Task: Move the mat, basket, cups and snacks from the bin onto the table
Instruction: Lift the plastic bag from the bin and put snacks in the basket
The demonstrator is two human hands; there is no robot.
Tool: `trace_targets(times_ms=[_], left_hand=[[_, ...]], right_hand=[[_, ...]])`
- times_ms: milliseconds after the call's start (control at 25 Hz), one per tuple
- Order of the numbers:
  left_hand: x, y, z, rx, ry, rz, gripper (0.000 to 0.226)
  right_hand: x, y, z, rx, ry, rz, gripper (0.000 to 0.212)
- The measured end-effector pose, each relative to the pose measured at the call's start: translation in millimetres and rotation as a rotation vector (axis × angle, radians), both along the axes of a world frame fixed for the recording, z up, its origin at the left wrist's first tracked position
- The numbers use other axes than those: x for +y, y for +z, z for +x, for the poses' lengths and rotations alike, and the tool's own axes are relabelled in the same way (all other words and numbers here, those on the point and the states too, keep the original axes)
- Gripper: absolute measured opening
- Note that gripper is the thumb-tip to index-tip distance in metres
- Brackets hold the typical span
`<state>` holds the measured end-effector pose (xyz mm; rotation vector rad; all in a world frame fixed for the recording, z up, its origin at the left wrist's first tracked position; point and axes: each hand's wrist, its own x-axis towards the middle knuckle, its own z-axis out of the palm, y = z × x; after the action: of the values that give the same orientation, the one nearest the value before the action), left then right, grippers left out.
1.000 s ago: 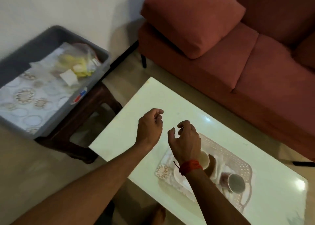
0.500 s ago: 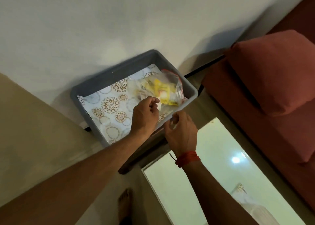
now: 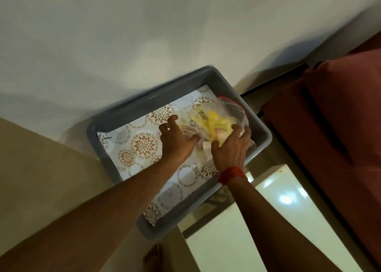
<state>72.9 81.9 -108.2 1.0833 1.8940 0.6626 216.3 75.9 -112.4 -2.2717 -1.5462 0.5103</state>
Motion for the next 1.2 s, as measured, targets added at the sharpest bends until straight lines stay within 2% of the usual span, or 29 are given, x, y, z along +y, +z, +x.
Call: trace_targets(times_ms=[120, 280, 360, 440, 520, 560, 600, 640, 720, 760, 800, 840, 960, 1000, 1080, 1120, 1160, 1200], left_hand=[[9, -18, 1, -0.061, -0.001, -0.03, 0.089], [13, -36, 3, -0.093, 0.025, -0.063, 0.075], [12, -37, 1, -0.02, 0.01, -0.11, 0.071], [9, -31, 1, 0.243, -0.03, -0.041, 0.07], [7, -21, 2, 0.485, -0.04, 0.213, 0.063], [8, -15, 5, 0.494, -0.041, 0.333, 0.056], [9, -7, 8, 0.386, -0.054, 0.39, 0.046], [12, 3, 12, 0.194, -0.073, 0.354, 0.039], [21, 24, 20, -0.257, -0.106, 0.111, 0.057], [26, 33, 22, -0.389, -0.108, -0.013, 0.071], [31, 40, 23, -0.442, -0.097, -0.097, 0.078], [35, 41, 21, -0.441, -0.076, -0.124, 0.071], [36, 43, 15, -0.329, 0.023, -0.044, 0.021], [34, 43, 14, -0.322, 0.05, -0.012, 0.017], [27, 44, 16, -0.364, 0.057, 0.04, 0.019], [23, 44, 17, -0.379, 0.043, 0.065, 0.021], [20, 45, 16, -0.401, 0.034, 0.093, 0.023], [17, 45, 16, -0.444, 0.046, 0.116, 0.023]], right_hand=[[30, -14, 15, 0.106, -0.165, -0.033, 0.085], [51, -29, 27, 0.088, -0.159, -0.061, 0.084], [57, -31, 30, 0.111, -0.188, -0.135, 0.083], [58, -28, 34, 0.129, -0.2, -0.177, 0.064], [55, -19, 31, 0.197, -0.193, -0.093, 0.03], [51, -10, 25, 0.233, -0.172, -0.033, 0.024], [46, -2, 17, 0.238, -0.13, 0.036, 0.023], [38, 9, 7, 0.207, -0.066, 0.102, 0.022], [20, 24, -12, 0.104, 0.134, 0.227, 0.011], [12, 29, -19, 0.051, 0.257, 0.261, 0.005], [5, 34, -24, 0.012, 0.36, 0.265, 0.01], [0, 36, -28, -0.002, 0.453, 0.251, 0.015], [-17, 40, -24, 0.126, 0.623, 0.257, 0.017], [-22, 40, -18, 0.23, 0.548, 0.294, 0.02], [-22, 37, -6, 0.377, 0.128, 0.361, 0.025], [-17, 36, -1, 0.391, -0.103, 0.313, 0.032], [-10, 35, 4, 0.394, -0.253, 0.168, 0.046], [-3, 33, 9, 0.408, -0.299, -0.014, 0.064]])
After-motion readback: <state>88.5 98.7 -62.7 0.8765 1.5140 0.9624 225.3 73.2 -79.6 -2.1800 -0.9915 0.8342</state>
